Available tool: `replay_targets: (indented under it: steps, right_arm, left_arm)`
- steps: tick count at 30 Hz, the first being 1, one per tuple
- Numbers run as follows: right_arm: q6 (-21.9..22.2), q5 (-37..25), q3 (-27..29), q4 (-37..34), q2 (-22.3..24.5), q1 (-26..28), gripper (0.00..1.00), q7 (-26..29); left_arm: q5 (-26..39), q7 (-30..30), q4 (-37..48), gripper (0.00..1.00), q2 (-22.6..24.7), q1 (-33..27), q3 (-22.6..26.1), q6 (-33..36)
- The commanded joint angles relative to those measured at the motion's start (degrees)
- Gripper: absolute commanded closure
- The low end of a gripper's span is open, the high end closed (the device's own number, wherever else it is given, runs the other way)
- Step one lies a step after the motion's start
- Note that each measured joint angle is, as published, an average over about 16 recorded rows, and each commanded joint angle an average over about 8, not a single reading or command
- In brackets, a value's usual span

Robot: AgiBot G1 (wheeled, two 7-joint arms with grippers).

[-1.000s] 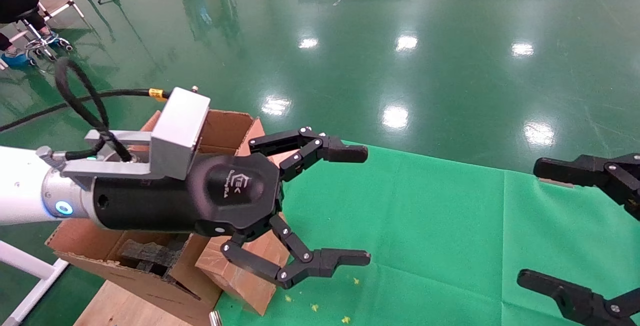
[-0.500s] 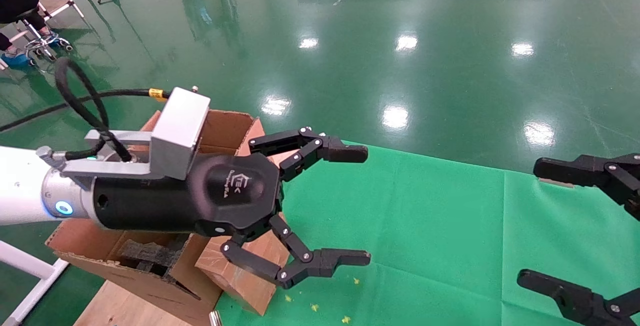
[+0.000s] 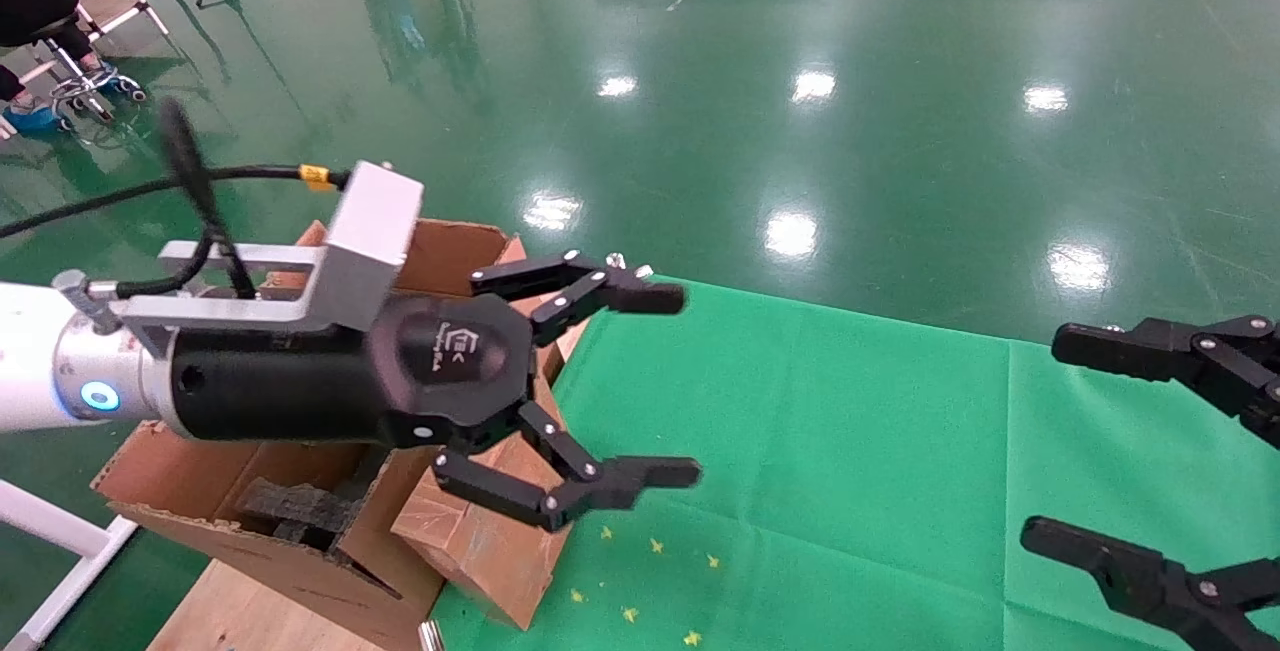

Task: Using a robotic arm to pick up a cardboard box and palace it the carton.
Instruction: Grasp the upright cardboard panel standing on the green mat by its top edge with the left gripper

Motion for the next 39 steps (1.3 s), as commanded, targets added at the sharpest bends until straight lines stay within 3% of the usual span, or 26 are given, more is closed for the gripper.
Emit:
replay_targets:
  steps: [1,8,14,22,31,39]
  right_arm:
    - [0.0,0.0,0.0,0.0,0.0,0.0,1.00,0.0]
    - [0.0,0.0,0.0,0.0,0.0,0.0,1.00,0.0]
    - [0.0,0.0,0.0,0.0,0.0,0.0,1.00,0.0]
    - [0.0,0.0,0.0,0.0,0.0,0.0,1.00,0.0]
    - [0.0,0.0,0.0,0.0,0.0,0.0,1.00,0.0]
    - [0.0,0.0,0.0,0.0,0.0,0.0,1.00,0.0]
  left_arm:
    - [1.6,-2.0,-0.4,0.00,-1.6,-0.3,0.3,-1.3]
    - [11.6,-14.9,-2.9,0.00,-6.6,-5.0,4.1,-2.5]
    - [17.2,-21.2,-3.5,0.00,-7.8,-9.3,6.4,-0.8]
    - [18.9,-23.2,-2.2,0.00,-7.7,-10.4,7.3,0.0]
    - [32.3,-40.0,-2.6,0.00,-6.4,-18.8,12.0,3.1]
    - [40.8,-52.3,-2.5,0.00,-2.5,-26.2,20.2,8.0]
